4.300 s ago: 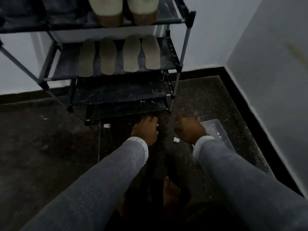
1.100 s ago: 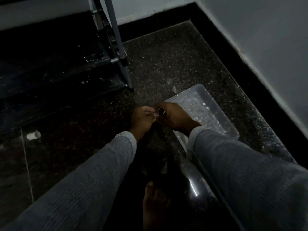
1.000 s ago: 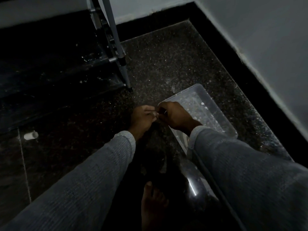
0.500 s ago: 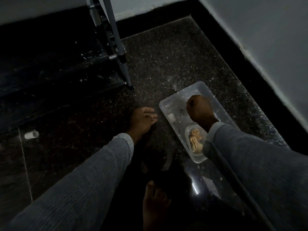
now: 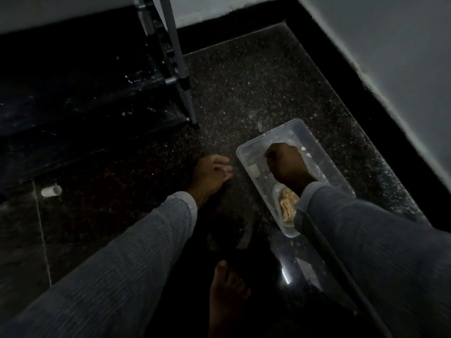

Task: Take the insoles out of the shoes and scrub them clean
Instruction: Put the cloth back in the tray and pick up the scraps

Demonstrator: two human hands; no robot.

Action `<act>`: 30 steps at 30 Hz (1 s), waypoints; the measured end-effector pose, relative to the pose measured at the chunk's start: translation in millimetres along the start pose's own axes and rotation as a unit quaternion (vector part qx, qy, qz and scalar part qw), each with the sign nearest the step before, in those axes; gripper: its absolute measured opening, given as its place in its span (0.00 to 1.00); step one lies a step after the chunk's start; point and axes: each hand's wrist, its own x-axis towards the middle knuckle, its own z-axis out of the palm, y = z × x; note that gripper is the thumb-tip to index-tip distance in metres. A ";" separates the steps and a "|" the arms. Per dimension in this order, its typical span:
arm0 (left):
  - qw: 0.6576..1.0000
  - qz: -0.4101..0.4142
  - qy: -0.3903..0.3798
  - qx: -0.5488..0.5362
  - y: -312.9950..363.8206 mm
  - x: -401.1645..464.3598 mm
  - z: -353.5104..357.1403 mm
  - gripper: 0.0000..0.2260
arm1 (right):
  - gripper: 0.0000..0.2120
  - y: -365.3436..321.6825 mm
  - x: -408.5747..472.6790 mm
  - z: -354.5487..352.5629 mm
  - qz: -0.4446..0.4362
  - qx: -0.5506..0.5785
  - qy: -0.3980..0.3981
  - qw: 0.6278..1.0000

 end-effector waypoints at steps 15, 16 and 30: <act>0.968 0.103 0.057 0.220 -26.1 -73.5 -140.4 0.09 | 0.03 -164.6 -36.4 23.4 -0.212 -0.080 -0.130 0.965; 0.964 0.102 0.070 0.235 -33.7 -81.8 -158.1 0.09 | 0.06 -183.2 -40.5 29.1 -0.238 -0.083 -0.130 0.959; 0.853 0.075 0.239 0.457 -99.5 -74.4 -326.4 0.11 | 0.13 -359.0 -85.9 158.5 -0.323 -0.121 -0.199 0.918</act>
